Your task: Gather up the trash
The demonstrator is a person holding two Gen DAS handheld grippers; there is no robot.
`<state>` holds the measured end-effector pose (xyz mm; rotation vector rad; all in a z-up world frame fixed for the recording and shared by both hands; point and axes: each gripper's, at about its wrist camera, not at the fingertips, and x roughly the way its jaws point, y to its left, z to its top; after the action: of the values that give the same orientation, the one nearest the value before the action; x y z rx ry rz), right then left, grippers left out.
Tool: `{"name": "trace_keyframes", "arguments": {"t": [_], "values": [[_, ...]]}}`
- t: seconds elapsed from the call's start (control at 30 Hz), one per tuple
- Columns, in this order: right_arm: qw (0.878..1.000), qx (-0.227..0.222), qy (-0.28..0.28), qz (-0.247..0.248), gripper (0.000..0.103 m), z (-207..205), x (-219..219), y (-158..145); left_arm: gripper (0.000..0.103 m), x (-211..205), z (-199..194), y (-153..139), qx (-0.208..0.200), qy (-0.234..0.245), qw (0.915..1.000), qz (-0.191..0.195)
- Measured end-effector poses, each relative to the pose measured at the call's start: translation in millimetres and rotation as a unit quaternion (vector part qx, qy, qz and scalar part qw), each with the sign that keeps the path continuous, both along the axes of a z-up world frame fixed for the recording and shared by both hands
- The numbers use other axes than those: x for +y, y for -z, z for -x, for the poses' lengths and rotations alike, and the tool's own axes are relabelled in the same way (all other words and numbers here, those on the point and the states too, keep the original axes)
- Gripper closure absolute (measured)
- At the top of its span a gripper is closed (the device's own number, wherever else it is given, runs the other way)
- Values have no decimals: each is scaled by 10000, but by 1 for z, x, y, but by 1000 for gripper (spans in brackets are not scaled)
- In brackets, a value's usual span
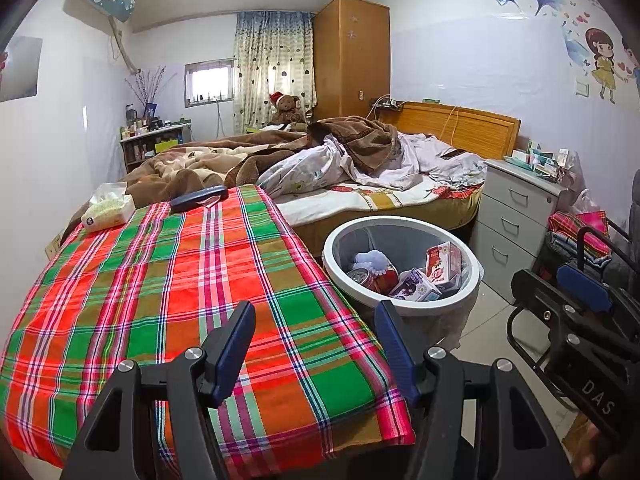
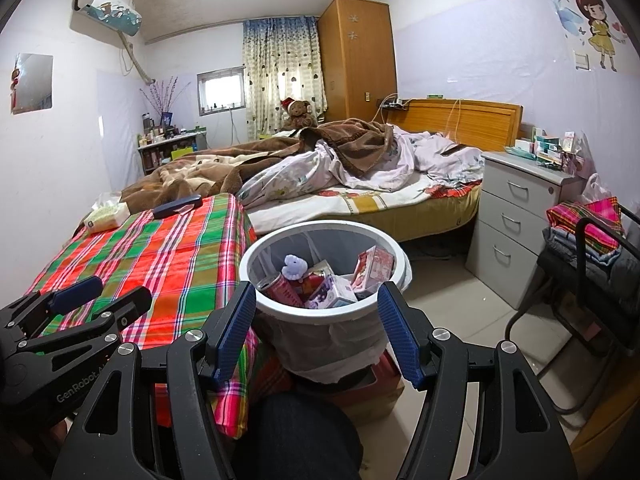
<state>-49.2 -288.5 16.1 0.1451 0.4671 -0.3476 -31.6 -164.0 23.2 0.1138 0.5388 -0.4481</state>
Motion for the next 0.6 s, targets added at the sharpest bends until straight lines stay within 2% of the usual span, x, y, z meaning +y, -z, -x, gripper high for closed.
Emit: {"name": "trace_keyframes", "arguments": {"t": [0.6], "values": [[10000,10,-7,-2,38,0,0,0,41,3,0,0,17,17,10000,12]]}}
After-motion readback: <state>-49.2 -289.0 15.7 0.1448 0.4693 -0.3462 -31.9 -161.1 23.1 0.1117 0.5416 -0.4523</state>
